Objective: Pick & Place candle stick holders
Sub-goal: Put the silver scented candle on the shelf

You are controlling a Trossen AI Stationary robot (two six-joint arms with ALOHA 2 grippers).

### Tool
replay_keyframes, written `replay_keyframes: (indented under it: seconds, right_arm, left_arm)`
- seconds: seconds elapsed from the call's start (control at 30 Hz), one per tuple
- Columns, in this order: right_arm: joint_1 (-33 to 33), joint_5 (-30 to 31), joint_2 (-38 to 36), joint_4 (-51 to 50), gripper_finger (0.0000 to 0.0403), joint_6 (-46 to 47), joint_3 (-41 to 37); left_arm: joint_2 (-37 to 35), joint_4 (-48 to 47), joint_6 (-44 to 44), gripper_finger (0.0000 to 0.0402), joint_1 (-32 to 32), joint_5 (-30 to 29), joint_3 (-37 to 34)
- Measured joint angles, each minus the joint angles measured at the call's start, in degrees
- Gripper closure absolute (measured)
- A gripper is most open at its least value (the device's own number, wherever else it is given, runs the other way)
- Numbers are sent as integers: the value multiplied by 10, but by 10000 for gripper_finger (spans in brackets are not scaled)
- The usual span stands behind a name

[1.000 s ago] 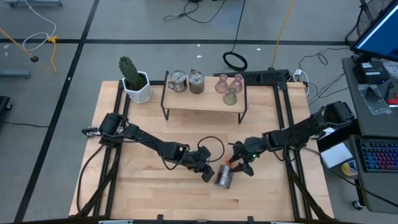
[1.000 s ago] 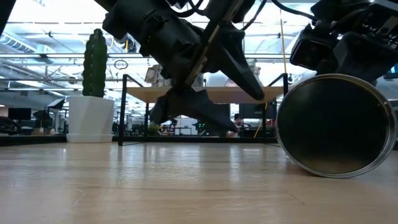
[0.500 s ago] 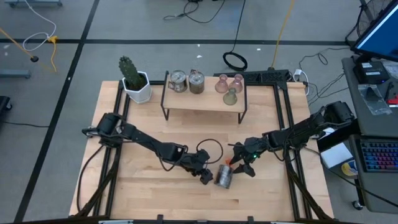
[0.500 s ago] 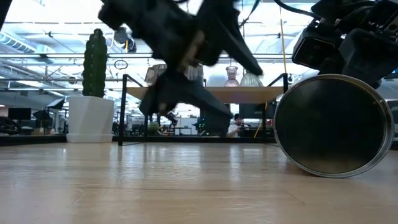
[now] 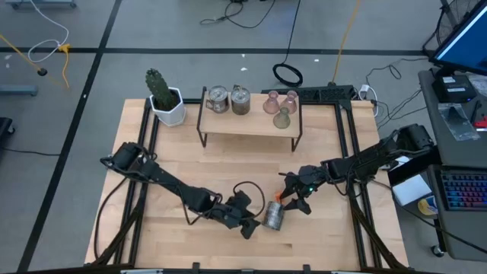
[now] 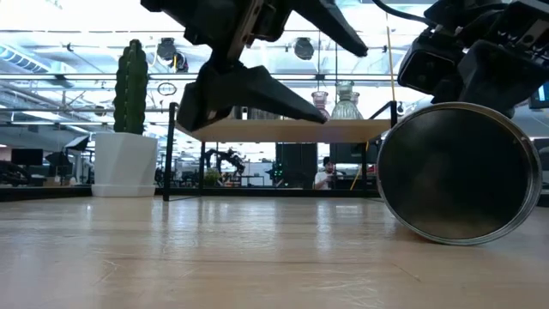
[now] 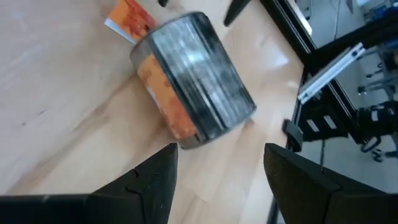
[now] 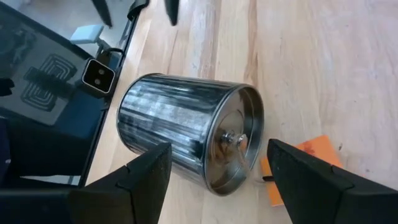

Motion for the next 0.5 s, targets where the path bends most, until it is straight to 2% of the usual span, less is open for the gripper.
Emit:
replay_keyframes:
  seconds: [0.5]
  right_arm:
    - [-2, -13, 0, 2, 147, 0, 0]
  left_arm:
    - [6, 56, -19, 165, -27, -5, 0]
